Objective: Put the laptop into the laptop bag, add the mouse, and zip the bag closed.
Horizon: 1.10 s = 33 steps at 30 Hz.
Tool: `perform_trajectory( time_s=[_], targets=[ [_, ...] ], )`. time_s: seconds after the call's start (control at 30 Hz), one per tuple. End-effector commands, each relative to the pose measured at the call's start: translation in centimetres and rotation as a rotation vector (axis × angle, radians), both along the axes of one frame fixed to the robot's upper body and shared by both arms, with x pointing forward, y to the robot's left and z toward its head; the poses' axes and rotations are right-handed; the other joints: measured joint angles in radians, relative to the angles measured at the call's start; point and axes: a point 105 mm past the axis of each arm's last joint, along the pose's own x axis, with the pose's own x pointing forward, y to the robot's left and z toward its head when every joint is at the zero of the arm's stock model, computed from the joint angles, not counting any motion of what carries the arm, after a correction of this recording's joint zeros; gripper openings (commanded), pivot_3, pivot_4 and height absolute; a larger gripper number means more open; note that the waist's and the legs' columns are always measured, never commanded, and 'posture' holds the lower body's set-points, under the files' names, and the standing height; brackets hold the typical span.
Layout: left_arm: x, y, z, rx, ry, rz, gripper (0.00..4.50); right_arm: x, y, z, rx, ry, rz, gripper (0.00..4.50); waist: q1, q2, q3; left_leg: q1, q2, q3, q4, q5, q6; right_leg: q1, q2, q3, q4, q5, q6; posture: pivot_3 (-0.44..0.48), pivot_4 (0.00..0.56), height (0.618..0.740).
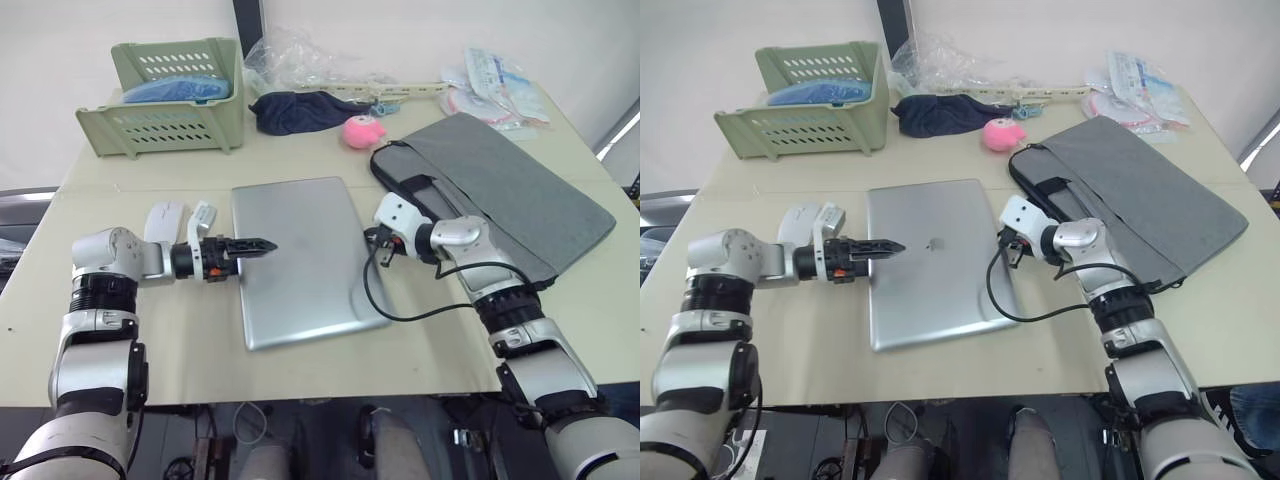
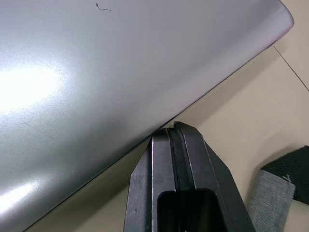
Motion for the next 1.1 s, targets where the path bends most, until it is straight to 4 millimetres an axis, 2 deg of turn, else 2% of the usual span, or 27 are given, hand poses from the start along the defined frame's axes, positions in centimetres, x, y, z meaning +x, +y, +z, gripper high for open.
perform_trajectory(
  time_s=[0.03, 0.17, 0.33, 0.57, 0.73, 0.9, 0.97, 1.0, 1.1],
  targets=[
    [-0.6, -0.4, -0.3, -0.022, 0.002, -0.014, 4.5, -1.1, 1.8, 0.1, 0.026, -0.002, 0.073, 0.05, 0.0, 0.0, 0.0, 0.0, 0.0, 0.0, 0.0, 0.0, 0.0, 0.0, 0.0, 0.0, 0.0, 0.0, 0.0, 0.0, 0.15, 0.74],
    [-0.8, 0.4, -0.7, -0.002, 0.002, 0.006, 4.5, -1.1, 0.4, -0.5, 0.003, 0.0, 0.033, 0.05, -0.002, 0.0, 0.0, 0.001, 0.0, -0.001, -0.001, 0.0, 0.0, 0.0, 0.001, 0.0, 0.0, 0.0, 0.0, 0.0, 0.15, 0.74],
    [-1.0, 1.5, -0.4, -0.002, 0.006, 0.037, 4.5, -1.1, -0.3, -0.6, 0.0, -0.002, 0.018, 0.05, -0.002, 0.0, 0.0, 0.001, 0.0, -0.001, -0.001, 0.0, -0.001, 0.0, 0.001, 0.001, 0.0, 0.0, 0.0, 0.0, 0.15, 0.74],
    [-1.8, 2.6, 0.5, -0.015, 0.016, 0.039, 4.5, -1.4, -0.5, -0.9, 0.002, 0.007, 0.015, 0.05, -0.004, 0.0, 0.0, 0.001, 0.001, -0.001, -0.003, 0.0, -0.001, -0.001, 0.002, 0.001, -0.001, 0.0, 0.0, 0.0, 0.15, 0.74],
    [-1.4, 2.8, 0.8, -0.025, -0.009, 0.07, 4.5, -1.5, -0.1, -1.1, 0.013, 0.015, 0.025, 0.05, -0.001, 0.0, 0.0, 0.001, 0.001, -0.003, -0.003, 0.0, -0.001, -0.001, 0.002, 0.001, -0.001, 0.0, 0.0, 0.0, 0.15, 0.74],
    [-1.7, 2.2, 0.9, -0.056, -0.005, 0.057, 3.23, -1.7, 0.2, -1.1, 0.018, 0.02, 0.032, 0.0, -0.001, 0.0, 0.0, 0.0, 0.001, -0.006, -0.003, 0.0, -0.001, -0.001, 0.002, 0.001, -0.002, 0.0, 0.0, 0.0, 0.15, 0.74],
    [-1.8, 2.4, 0.8, -0.049, 0.002, 0.065, 2.29, -1.8, -0.2, -1.3, 0.017, 0.025, 0.027, 0.0, -0.001, 0.0, 0.0, 0.0, 0.001, -0.008, -0.003, 0.0, -0.001, -0.001, 0.002, 0.001, -0.002, 0.0, 0.0, 0.0, 0.15, 0.74],
    [-1.8, 2.5, 0.7, -0.044, 0.008, 0.072, 2.11, -1.8, -0.4, -1.4, 0.019, 0.031, 0.023, 0.0, -0.001, 0.0, 0.0, 0.0, 0.001, -0.008, -0.003, 0.0, -0.001, -0.001, 0.002, 0.001, -0.002, 0.0, 0.0, 0.0, 0.15, 0.74],
    [-1.8, 2.6, 0.8, -0.055, 0.015, 0.08, 0.95, -2.0, -0.7, -1.4, 0.024, 0.032, 0.02, 0.0, 0.0, -0.001, 0.0, 0.0, 0.001, -0.009, -0.003, 0.0, -0.001, -0.001, 0.002, 0.001, -0.002, 0.0, 0.0, 0.0, 0.15, 0.74]
  ],
)
